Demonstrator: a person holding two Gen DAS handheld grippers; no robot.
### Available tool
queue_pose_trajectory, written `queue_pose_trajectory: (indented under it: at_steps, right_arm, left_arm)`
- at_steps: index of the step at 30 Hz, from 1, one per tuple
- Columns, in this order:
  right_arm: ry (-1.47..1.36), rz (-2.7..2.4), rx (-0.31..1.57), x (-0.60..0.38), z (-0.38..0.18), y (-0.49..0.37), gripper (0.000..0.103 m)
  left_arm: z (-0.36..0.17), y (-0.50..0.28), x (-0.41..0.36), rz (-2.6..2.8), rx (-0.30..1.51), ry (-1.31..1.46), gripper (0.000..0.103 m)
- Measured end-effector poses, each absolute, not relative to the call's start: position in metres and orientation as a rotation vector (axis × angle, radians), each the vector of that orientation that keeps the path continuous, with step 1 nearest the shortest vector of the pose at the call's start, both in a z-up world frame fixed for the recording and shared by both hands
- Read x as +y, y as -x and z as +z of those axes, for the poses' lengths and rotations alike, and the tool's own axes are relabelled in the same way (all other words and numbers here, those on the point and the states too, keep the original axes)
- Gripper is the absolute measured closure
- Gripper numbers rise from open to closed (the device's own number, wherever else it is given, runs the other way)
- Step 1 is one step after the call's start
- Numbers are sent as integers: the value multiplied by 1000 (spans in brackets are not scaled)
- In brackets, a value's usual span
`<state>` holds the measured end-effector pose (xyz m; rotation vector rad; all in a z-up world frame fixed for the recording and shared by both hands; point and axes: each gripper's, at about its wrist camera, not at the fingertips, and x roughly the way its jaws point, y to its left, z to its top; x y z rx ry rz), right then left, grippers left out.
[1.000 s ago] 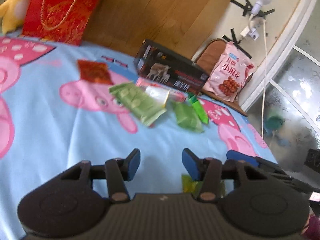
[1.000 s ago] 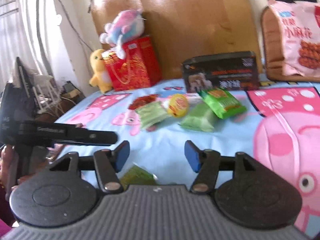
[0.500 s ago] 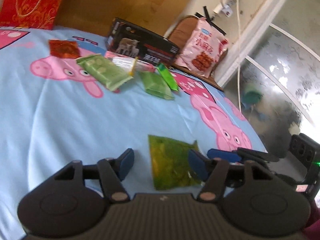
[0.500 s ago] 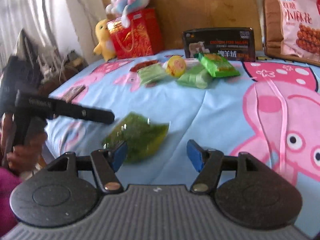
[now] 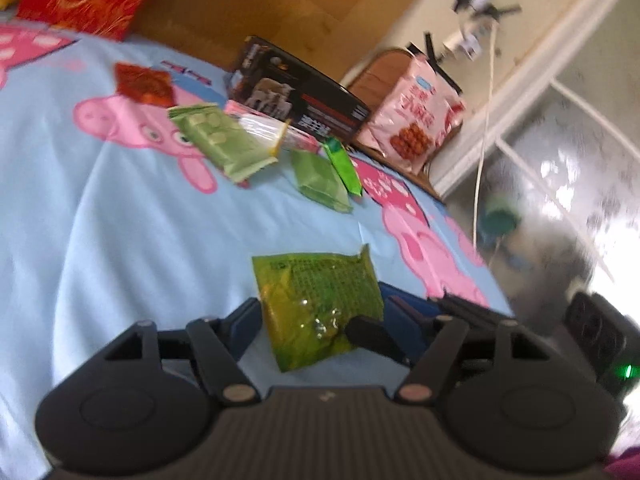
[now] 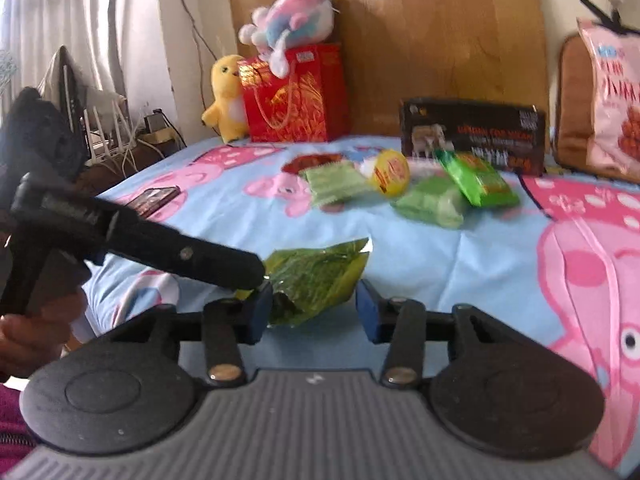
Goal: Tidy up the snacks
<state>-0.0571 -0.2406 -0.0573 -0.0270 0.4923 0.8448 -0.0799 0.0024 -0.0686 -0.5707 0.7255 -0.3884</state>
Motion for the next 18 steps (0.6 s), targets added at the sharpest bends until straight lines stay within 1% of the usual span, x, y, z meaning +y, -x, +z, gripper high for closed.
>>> queue_pose_trajectory:
  at_steps: [1,2,3,8,9,12,15,18]
  right_arm:
    - [30,854,478,-239,-56,60,57]
    - [20,868,462,-239,-54,62,60]
    - [-1,887,456,-240,-53,62,62]
    - [-163,938,523,-253,-55,46,63]
    - [-209,943,545,-256,-55,42,66]
    - [-372,973,597,-268,-58,30,69]
    - [-469,1002,656,-273,-64,22,66]
    - [-469,1014,692,-270,-69,25,65]
  left_arm:
    - [-69,80,6,-380,719,586,24]
    - [-68,80,8,-374,713,594,21]
    - [-68,80,10,-370,709,604,20]
    - [-69,77,13,-377,712,629,20]
    - [-70,77,13,-377,714,625,20]
    - [-70,77,14,-384,713,626,20]
    - [-71,77,15,-382,712,629,20]
    - [-71,78,14,-383,710,618,20]
